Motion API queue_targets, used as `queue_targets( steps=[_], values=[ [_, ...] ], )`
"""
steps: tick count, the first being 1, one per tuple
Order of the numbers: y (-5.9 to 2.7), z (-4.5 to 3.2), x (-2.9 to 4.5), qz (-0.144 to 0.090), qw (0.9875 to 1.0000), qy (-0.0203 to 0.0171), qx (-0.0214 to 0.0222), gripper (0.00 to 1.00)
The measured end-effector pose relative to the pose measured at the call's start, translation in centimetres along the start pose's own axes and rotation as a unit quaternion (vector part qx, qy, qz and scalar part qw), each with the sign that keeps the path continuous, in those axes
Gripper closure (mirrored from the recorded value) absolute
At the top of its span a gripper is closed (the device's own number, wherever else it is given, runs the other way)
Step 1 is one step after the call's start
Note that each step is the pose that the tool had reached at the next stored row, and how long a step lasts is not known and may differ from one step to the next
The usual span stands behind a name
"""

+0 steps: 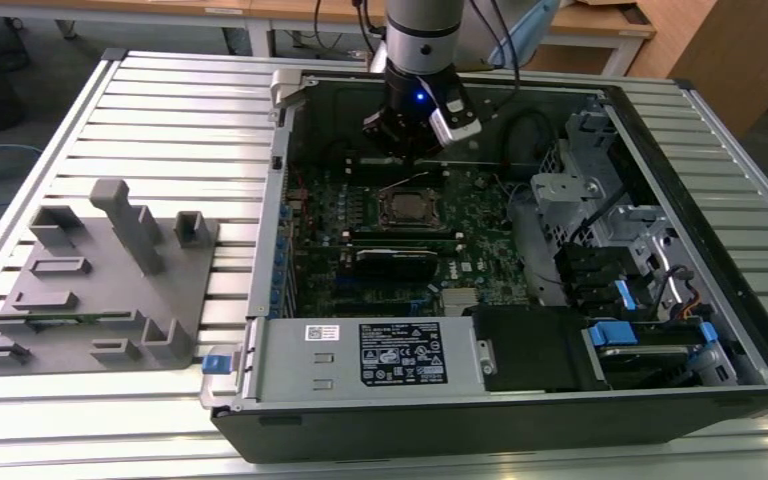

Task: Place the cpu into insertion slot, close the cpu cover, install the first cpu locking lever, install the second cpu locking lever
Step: 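Install the first cpu locking lever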

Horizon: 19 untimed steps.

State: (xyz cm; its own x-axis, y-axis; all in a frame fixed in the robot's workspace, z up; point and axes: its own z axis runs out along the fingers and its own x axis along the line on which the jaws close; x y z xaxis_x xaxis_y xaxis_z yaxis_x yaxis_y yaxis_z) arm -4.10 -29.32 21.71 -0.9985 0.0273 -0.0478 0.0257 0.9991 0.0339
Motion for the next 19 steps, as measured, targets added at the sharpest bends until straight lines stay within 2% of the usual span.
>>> queue_targets(
  steps=[19],
  values=[
    [0.19, 0.35, 0.02, 0.000, 1.0000, 0.0000, 0.0000, 0.90]
  ],
)
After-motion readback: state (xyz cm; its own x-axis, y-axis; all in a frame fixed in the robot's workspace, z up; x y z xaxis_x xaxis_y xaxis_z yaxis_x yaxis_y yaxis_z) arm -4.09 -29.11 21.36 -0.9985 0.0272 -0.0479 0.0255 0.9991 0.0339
